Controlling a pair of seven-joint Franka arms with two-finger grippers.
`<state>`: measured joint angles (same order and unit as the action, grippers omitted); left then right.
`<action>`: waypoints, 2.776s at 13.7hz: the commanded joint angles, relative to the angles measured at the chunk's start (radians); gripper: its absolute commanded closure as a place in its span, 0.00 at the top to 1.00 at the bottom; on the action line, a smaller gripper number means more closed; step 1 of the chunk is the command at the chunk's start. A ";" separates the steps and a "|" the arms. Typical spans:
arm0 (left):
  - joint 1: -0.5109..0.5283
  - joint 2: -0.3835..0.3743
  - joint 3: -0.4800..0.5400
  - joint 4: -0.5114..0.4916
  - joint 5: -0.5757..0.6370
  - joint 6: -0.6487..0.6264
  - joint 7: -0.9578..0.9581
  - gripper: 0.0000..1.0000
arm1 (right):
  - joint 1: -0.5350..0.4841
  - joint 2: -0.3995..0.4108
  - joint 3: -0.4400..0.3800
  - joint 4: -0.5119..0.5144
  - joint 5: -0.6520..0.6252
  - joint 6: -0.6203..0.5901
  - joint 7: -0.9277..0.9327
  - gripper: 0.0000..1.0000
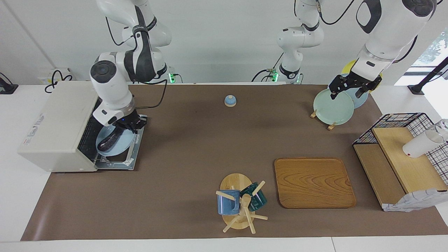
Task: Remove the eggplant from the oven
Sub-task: 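Pull the plate with eggplant out toward the table center, right gripper, then lower the plate onto the table and open the right gripper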
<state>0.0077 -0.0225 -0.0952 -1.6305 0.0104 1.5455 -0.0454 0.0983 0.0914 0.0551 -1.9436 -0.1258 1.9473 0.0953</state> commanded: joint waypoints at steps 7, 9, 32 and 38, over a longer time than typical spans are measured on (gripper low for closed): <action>0.024 -0.005 0.000 0.012 -0.006 -0.012 0.001 1.00 | 0.398 0.184 0.045 0.274 -0.046 -0.099 0.536 0.00; 0.037 -0.005 0.000 0.012 -0.006 -0.009 0.002 1.00 | 0.516 0.346 0.045 0.476 -0.081 -0.160 0.685 0.00; -0.032 0.030 -0.011 0.012 -0.029 0.122 -0.002 1.00 | 0.260 0.243 0.061 0.349 -0.014 -0.090 0.428 0.00; -0.326 0.179 -0.012 -0.006 -0.121 0.270 -0.170 1.00 | 0.016 0.107 0.058 -0.051 -0.035 0.126 0.279 0.00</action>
<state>-0.1996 0.0811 -0.1218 -1.6357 -0.1021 1.7326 -0.1344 0.1773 0.2810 0.0990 -1.8155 -0.1435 1.9563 0.4168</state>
